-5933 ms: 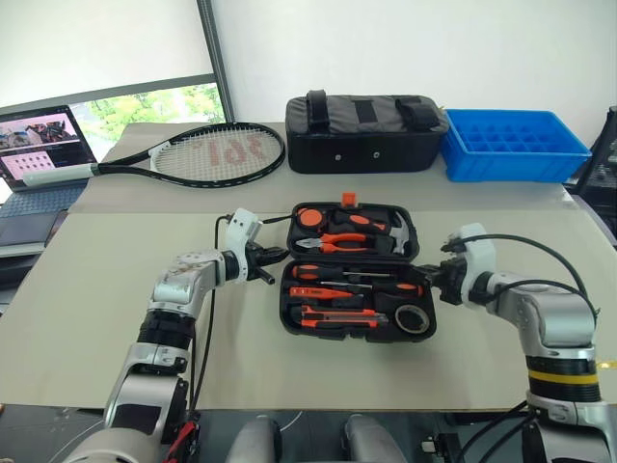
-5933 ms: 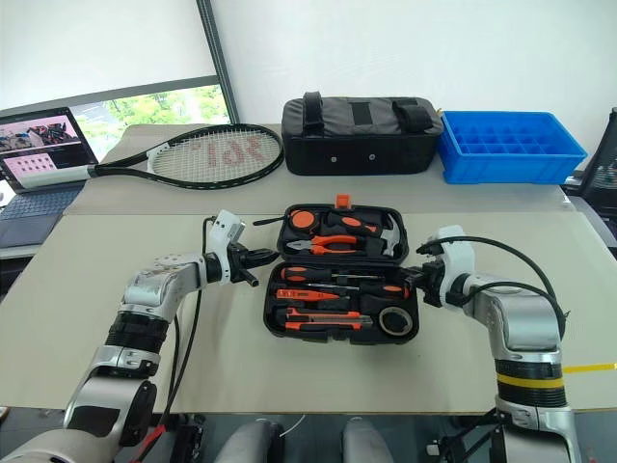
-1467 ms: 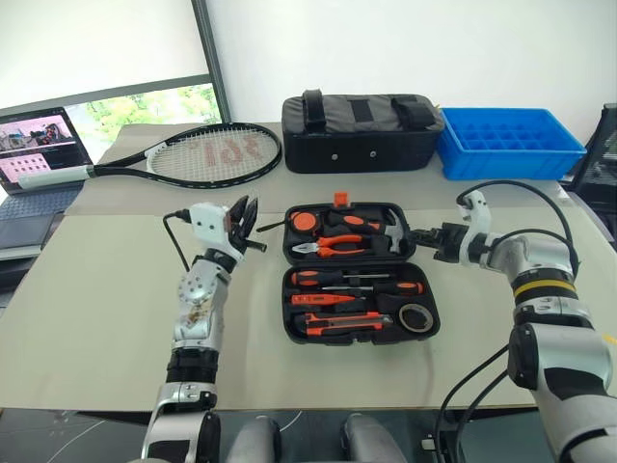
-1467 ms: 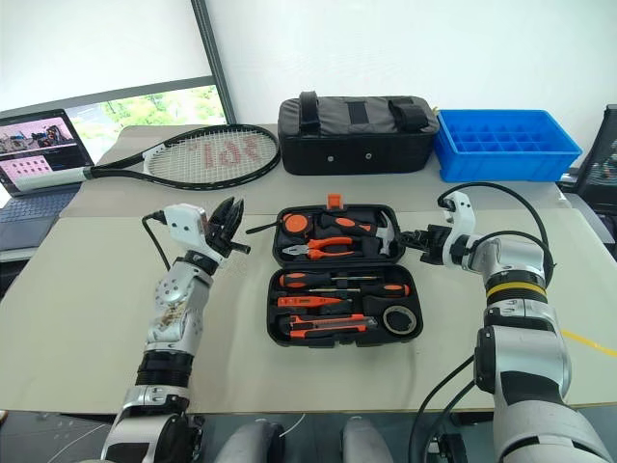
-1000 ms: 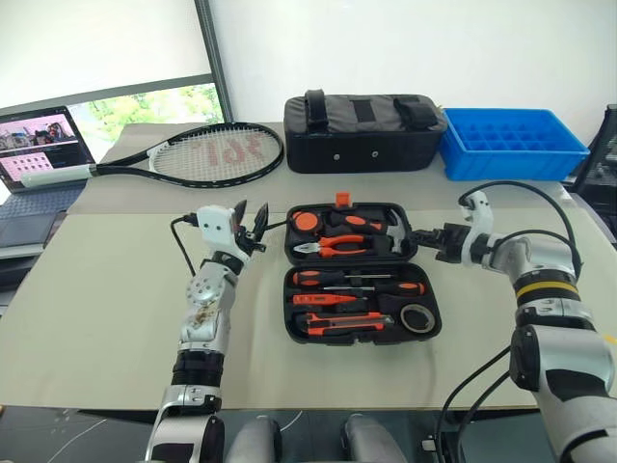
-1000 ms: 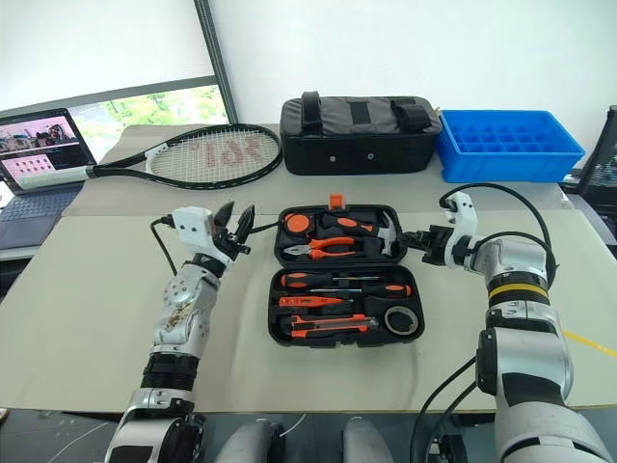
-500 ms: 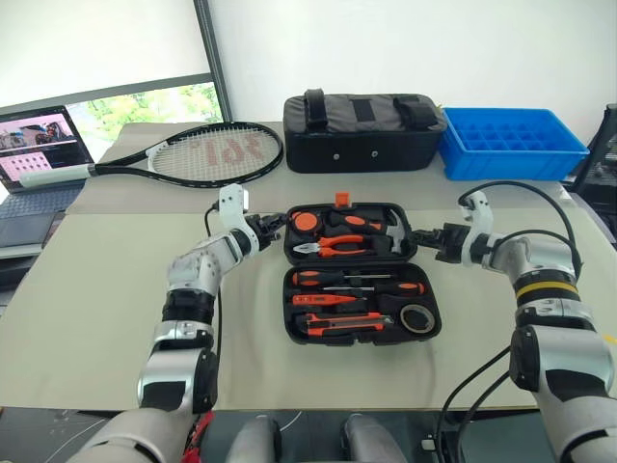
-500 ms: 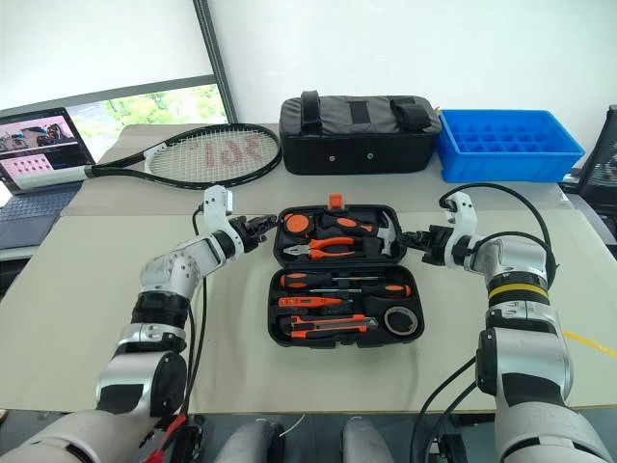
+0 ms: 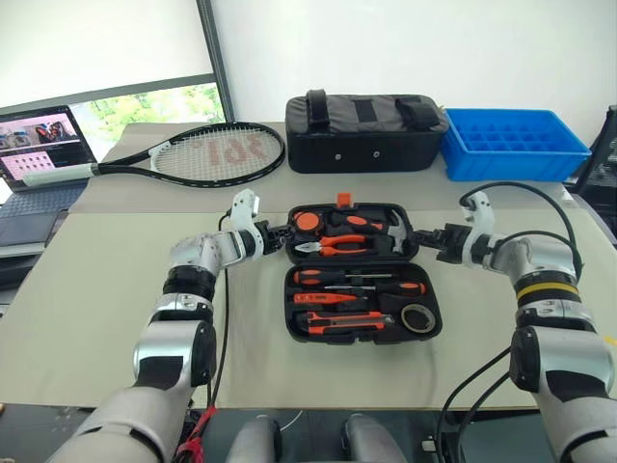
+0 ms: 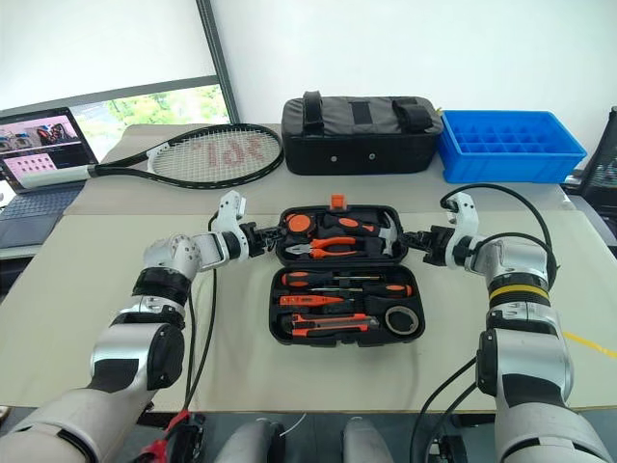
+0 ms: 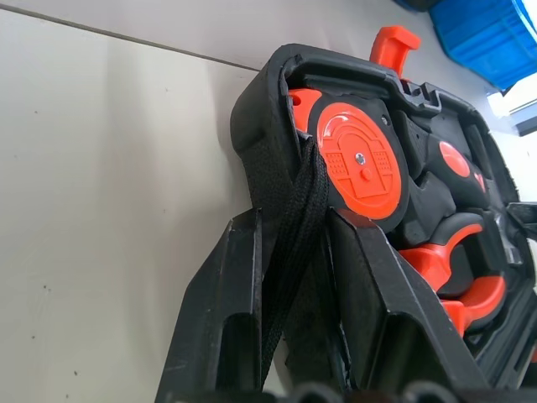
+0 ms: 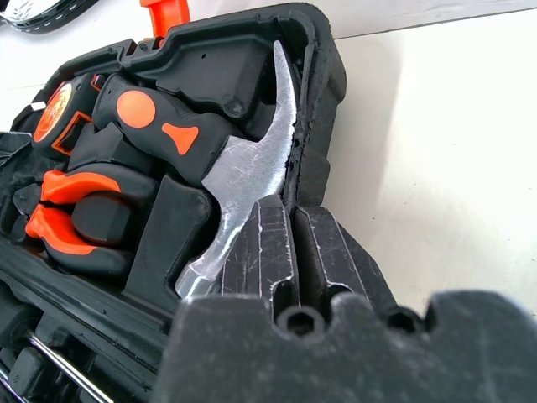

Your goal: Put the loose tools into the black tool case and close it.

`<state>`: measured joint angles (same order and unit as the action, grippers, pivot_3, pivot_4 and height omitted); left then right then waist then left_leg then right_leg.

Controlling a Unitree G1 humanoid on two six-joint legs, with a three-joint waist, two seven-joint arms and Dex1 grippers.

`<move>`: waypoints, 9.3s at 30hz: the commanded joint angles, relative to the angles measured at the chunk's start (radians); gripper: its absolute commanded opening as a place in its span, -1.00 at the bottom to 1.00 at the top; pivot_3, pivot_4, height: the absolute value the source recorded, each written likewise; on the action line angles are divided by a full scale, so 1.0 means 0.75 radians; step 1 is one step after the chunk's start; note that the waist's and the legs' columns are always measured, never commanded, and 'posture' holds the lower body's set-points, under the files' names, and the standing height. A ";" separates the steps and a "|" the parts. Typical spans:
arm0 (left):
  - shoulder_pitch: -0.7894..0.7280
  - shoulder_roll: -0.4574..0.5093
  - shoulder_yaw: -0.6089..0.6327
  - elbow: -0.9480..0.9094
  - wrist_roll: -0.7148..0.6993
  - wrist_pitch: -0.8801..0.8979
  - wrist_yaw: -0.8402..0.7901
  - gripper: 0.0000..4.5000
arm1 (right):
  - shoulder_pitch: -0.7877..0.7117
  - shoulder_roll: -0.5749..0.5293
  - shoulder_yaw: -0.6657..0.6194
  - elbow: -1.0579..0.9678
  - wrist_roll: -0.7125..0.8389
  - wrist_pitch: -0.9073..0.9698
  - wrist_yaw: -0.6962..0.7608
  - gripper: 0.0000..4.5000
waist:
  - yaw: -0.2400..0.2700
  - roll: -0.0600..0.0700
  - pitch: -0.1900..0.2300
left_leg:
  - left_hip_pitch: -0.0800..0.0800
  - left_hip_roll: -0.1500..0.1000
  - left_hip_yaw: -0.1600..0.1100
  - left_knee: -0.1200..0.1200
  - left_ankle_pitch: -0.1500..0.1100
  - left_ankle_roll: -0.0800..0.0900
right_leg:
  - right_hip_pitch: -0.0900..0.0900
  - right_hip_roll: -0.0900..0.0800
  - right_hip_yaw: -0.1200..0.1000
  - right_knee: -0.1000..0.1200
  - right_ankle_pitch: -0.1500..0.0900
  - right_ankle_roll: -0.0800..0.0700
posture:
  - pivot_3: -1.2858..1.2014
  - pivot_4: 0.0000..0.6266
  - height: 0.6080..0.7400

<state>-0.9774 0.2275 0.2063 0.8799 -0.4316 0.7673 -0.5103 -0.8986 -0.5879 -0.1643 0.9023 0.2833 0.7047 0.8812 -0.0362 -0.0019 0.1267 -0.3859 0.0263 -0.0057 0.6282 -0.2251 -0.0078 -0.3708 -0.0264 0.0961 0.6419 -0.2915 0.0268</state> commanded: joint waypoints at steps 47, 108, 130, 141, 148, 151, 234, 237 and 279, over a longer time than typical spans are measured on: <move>0.367 0.200 -0.377 -0.120 0.673 -1.996 -0.199 -0.97 | 0.211 0.013 -0.003 0.135 -0.232 -1.850 0.054 -1.00 | 0.017 0.000 0.001 | -0.001 0.002 0.007 -0.005 0.004 -0.007 | -0.006 -0.003 0.002 0.005 0.001 -0.001 | 0.03 -0.52 0.49; 0.283 0.164 -0.587 -0.404 0.263 -1.356 -0.731 0.60 | 1.014 0.002 0.149 -1.350 0.068 -0.608 -0.214 0.45 | 0.000 0.000 0.000 | 0.002 0.007 0.007 0.005 0.006 -0.002 | 0.001 0.006 0.003 0.002 -0.005 0.007 | 0.03 -0.52 0.49; 0.290 0.068 -0.516 -0.394 0.303 -0.860 -0.709 0.60 | 1.160 0.147 0.134 -1.747 0.048 -0.245 -0.530 0.45 | 0.011 0.002 -0.002 | -0.001 0.006 0.003 0.002 0.006 0.000 | 0.000 0.006 0.003 0.002 -0.002 0.002 | 0.03 -0.52 0.49; 0.240 0.034 -0.552 -0.262 0.429 -0.930 -0.661 0.60 | 1.100 0.316 0.293 -1.749 -0.122 -0.133 -0.765 0.45 | 0.019 0.000 -0.007 | 0.001 0.006 0.003 0.003 0.007 0.000 | 0.002 0.007 0.003 0.001 -0.005 0.008 | 0.03 -0.52 0.49; 0.224 0.023 -0.567 -0.219 0.477 -1.013 -0.643 0.60 | 1.058 0.346 0.313 -1.674 -0.135 -0.168 -0.735 0.45 | 0.025 -0.001 -0.007 | 0.001 0.005 0.003 0.003 0.007 0.000 | 0.002 0.007 0.003 0.001 -0.005 0.008 | 0.03 -0.52 0.49; 0.219 0.020 -0.563 -0.207 0.487 -1.028 -0.635 0.60 | 1.051 0.342 0.325 -1.657 -0.145 -0.184 -0.716 0.45 | 0.026 -0.001 -0.007 | 0.001 0.006 0.003 0.003 0.007 0.000 | 0.002 0.007 0.003 0.001 -0.005 0.008 | 0.03 -0.52 0.49; 0.205 -0.041 -0.595 -0.056 0.589 -1.177 -0.595 0.63 | 1.070 0.335 0.297 -1.834 -0.160 0.033 -0.695 0.54 | 0.037 -0.004 -0.010 | 0.001 0.004 0.001 0.004 0.007 0.000 | 0.005 0.006 0.002 -0.002 -0.006 0.009 | 0.03 -0.52 0.49; 0.202 -0.043 -0.595 -0.054 0.592 -1.178 -0.596 0.63 | 1.086 0.333 0.290 -1.841 -0.164 0.034 -0.695 0.54 | 0.036 -0.005 -0.010 | 0.000 0.004 0.001 0.004 0.007 0.000 | 0.005 0.006 0.003 -0.002 -0.006 0.009 | 0.03 -0.52 0.49; 0.200 -0.057 -0.595 -0.046 0.599 -1.179 -0.585 0.63 | 0.964 0.343 0.308 -1.766 -0.170 0.011 -0.731 -0.97 | 0.035 -0.009 -0.008 | 0.000 0.004 0.001 0.004 0.007 0.000 | 0.005 0.006 0.002 -0.003 -0.006 0.009 | 0.03 -0.52 0.49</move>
<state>-0.8573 0.2003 -0.1898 0.7999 -0.0388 -0.1341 -0.9461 -0.1456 -0.3330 0.0660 -0.4200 0.1605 0.7576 0.3300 -0.0102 -0.0083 0.1203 -0.3854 0.0295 -0.0053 0.6309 -0.2198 -0.0076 -0.3670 -0.0219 0.0977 0.6394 -0.2960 0.0338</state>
